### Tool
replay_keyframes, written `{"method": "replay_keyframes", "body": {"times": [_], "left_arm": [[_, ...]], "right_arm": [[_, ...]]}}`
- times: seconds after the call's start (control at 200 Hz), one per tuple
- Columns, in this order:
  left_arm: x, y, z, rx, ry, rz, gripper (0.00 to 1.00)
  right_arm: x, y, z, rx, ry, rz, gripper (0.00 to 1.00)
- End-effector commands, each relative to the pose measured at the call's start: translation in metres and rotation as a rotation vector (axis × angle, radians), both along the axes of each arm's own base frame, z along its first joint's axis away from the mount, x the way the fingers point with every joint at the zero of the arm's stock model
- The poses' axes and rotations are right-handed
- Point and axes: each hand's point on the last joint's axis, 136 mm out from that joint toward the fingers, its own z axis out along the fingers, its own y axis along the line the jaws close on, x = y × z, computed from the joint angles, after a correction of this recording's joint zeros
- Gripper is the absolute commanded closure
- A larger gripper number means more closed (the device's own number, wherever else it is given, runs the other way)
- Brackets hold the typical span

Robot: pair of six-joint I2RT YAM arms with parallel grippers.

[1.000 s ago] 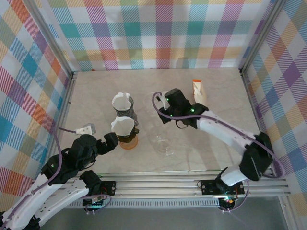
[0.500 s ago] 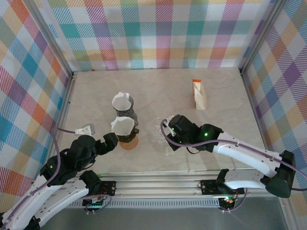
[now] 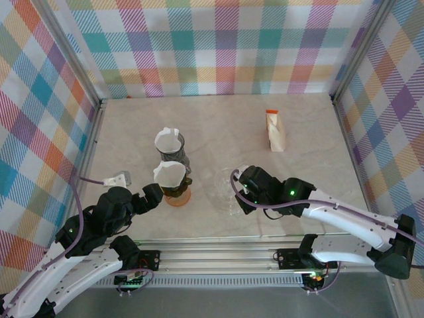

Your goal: Place the coffee filter in the dripper

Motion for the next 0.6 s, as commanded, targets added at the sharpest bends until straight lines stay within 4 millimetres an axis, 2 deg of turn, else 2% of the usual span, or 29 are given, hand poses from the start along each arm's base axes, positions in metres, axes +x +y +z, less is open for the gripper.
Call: {"method": "replay_keyframes", "body": {"times": [0.0,0.245,0.515,0.595], "left_arm": [[0.002,0.000,0.003,-0.001,-0.010,0.008,0.00],[0.004,-0.002,0.001,-0.001,-0.004,0.005,0.00],[0.003,-0.001,0.001,0.000,-0.003,0.006,0.00],[0.003,-0.001,0.000,0.002,-0.002,0.006,0.00]], "right_arm": [[-0.006,0.003,0.008,0.054,-0.001,-0.001,0.92],[-0.011,0.011,0.012,0.059,-0.007,0.024,0.92],[-0.014,0.009,0.000,0.019,0.016,0.010,0.91],[-0.016,0.008,-0.003,0.015,0.026,0.008,0.86]]}}
